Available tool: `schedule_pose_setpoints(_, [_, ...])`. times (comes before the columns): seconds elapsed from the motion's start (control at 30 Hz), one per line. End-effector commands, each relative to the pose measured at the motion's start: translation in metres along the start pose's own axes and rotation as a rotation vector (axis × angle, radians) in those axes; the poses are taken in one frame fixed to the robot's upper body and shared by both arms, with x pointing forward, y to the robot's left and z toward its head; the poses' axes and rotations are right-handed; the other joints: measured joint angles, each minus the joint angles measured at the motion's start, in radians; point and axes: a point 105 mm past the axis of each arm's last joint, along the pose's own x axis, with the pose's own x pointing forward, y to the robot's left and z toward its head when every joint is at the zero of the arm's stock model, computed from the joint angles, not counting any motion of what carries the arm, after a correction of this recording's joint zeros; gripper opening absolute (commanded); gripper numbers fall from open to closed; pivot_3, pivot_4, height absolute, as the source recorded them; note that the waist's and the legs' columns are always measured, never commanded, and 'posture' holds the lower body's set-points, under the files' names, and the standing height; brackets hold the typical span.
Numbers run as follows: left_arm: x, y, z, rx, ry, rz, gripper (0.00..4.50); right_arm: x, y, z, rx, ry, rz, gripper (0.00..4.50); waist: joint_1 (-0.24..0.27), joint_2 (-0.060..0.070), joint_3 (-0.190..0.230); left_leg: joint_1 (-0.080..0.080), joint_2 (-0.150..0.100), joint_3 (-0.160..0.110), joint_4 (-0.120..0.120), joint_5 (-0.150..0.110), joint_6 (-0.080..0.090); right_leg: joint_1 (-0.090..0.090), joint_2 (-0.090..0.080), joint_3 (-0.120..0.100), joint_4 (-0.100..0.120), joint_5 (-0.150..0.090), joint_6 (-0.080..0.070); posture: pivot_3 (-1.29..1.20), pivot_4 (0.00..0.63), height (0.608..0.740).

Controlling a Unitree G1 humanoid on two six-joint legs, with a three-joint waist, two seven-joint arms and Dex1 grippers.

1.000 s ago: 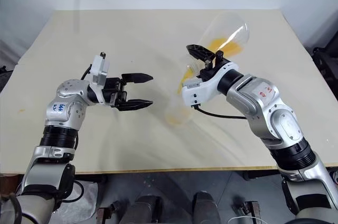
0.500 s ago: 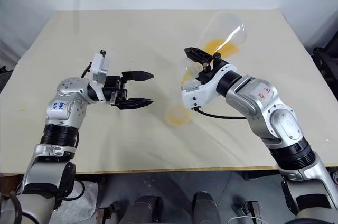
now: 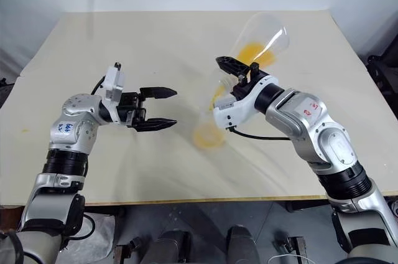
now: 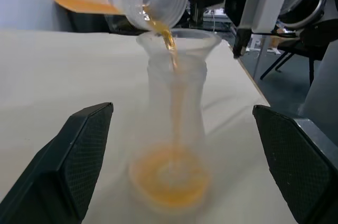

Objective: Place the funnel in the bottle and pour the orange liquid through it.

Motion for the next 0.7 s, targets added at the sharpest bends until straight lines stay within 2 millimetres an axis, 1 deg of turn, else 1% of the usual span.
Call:
schedule_pose_setpoints(0.03, [-0.0053, -0.0029, 0.0117, 0.051, -0.016, 0.000, 4.50, -0.0051, -0.0257, -0.0074, -0.046, 0.019, -0.092, 2.46, 0.000, 0.000, 0.000, 0.000, 0.000, 0.000, 0.000, 0.000, 0.000, 0.000, 0.000, 0.000, 0.000, 0.000, 0.000, 0.00, 0.150, 0.740])
schedule_pose_setpoints(0.5, [-0.0098, -0.0034, 0.0121, 0.058, -0.017, 0.004, 4.50, -0.0039, -0.0252, -0.0083, -0.058, 0.009, -0.085, 2.46, 0.000, 0.000, 0.000, 0.000, 0.000, 0.000, 0.000, 0.000, 0.000, 0.000, 0.000, 0.000, 0.000, 0.000, 0.000, 0.00, 0.150, 0.740])
schedule_pose_setpoints(0.7, [-0.0087, -0.0032, 0.0121, 0.060, -0.023, 0.000, 4.50, -0.0033, -0.0241, -0.0070, -0.061, 0.003, -0.083, 2.46, 0.000, 0.000, 0.000, 0.000, 0.000, 0.000, 0.000, 0.000, 0.000, 0.000, 0.000, 0.000, 0.000, 0.000, 0.000, 0.00, 0.150, 0.740])
